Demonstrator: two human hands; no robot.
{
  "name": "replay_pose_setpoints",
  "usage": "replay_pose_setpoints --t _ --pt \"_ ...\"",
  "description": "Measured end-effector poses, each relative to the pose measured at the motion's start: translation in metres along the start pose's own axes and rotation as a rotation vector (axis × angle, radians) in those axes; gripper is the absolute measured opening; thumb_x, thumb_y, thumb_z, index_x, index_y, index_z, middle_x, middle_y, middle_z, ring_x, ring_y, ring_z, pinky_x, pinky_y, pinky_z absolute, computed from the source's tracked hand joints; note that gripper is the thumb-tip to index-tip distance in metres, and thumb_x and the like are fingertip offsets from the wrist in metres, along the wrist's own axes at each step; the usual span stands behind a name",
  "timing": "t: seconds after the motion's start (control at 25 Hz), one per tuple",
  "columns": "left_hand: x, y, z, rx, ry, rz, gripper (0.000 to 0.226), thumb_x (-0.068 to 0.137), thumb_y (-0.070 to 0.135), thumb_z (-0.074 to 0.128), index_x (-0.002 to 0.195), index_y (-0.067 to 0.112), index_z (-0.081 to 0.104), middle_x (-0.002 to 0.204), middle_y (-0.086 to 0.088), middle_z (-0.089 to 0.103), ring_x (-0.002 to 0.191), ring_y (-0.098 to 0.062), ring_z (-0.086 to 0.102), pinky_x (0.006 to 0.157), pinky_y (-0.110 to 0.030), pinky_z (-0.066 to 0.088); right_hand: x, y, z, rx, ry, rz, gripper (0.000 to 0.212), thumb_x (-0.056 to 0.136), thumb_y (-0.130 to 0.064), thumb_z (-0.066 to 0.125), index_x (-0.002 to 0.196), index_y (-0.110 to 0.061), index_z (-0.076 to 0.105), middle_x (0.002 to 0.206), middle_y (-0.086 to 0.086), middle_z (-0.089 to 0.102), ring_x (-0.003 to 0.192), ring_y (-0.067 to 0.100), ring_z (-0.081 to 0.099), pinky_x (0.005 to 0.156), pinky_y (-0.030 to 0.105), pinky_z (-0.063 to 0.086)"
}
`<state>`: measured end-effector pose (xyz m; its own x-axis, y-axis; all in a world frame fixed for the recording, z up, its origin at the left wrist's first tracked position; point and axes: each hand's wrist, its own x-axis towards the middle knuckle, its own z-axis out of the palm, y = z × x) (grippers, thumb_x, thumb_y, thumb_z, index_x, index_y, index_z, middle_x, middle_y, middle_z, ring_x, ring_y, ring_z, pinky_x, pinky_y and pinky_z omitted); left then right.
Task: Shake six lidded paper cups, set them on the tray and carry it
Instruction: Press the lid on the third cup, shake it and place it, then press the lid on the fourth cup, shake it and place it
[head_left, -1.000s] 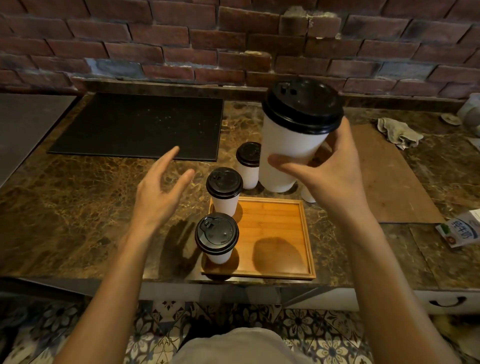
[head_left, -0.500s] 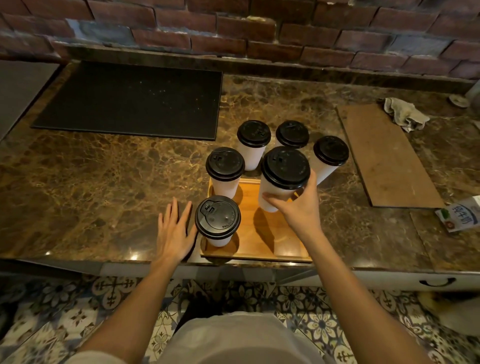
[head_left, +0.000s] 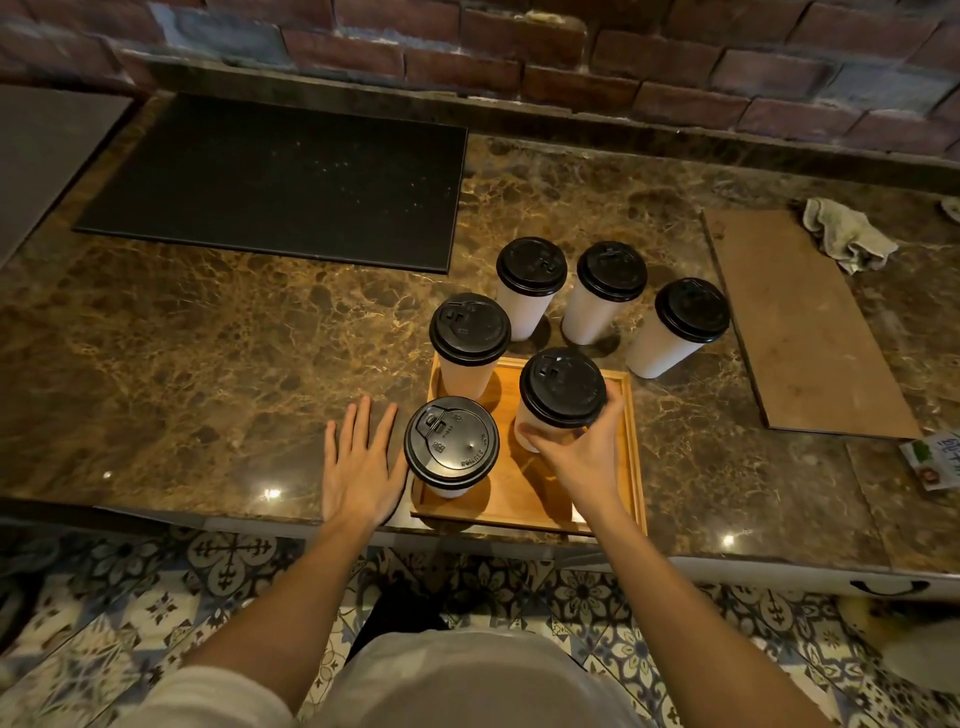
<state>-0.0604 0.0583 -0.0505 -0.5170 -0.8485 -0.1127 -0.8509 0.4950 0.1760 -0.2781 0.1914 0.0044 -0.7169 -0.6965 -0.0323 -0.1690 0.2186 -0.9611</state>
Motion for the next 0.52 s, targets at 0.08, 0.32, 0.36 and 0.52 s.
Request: replay_pose_setpoints --t 0.08,0.32,0.36,0.52 --pt "0.001 0.0 -0.001 0.0 -0.012 -0.006 0.065 0.098 0.052 0.031 0.152 0.029 0.003 0.161 -0.005 -0.006 0.147 -0.019 -0.01 0.117 -0.04 -0.01 0.001 0.004 0.003 -0.021 -0.001 -0.014 0.102 0.059 -0.019 0.093 0.133 -0.033 0.024 0.122 -0.037 0.044 0.118 -0.019 0.044 0.094 0.004 0.037" --pt "0.001 0.001 -0.005 -0.029 -0.006 0.0 0.068 0.097 0.053 0.037 0.152 0.028 0.006 0.161 -0.005 -0.004 0.147 -0.019 -0.009 0.118 -0.04 -0.008 0.021 0.0 0.012 -0.041 -0.021 -0.013 0.105 0.061 -0.019 0.092 0.137 -0.028 0.021 0.128 -0.017 0.045 0.118 -0.02 0.042 0.096 0.003 0.037" --pt "0.0 0.002 -0.006 -0.036 -0.004 0.003 0.067 0.097 0.051 0.037 0.152 0.027 0.007 0.161 -0.006 -0.004 0.147 -0.019 -0.008 0.118 -0.04 -0.008 0.026 -0.001 0.014 -0.043 -0.025 -0.014 0.105 0.061 -0.019 0.092 0.138 -0.027 0.021 0.13 -0.012 0.046 0.119 -0.02 0.042 0.097 0.004 0.037" --pt "-0.001 0.004 -0.01 -0.031 0.002 -0.001 0.065 0.098 0.049 0.036 0.152 0.026 0.007 0.16 -0.006 -0.004 0.147 -0.02 -0.007 0.119 -0.042 -0.006 0.041 -0.002 0.018 -0.066 -0.035 -0.044 0.108 0.06 -0.019 0.093 0.14 -0.023 0.02 0.134 -0.009 0.045 0.119 -0.022 0.04 0.097 0.002 0.035"
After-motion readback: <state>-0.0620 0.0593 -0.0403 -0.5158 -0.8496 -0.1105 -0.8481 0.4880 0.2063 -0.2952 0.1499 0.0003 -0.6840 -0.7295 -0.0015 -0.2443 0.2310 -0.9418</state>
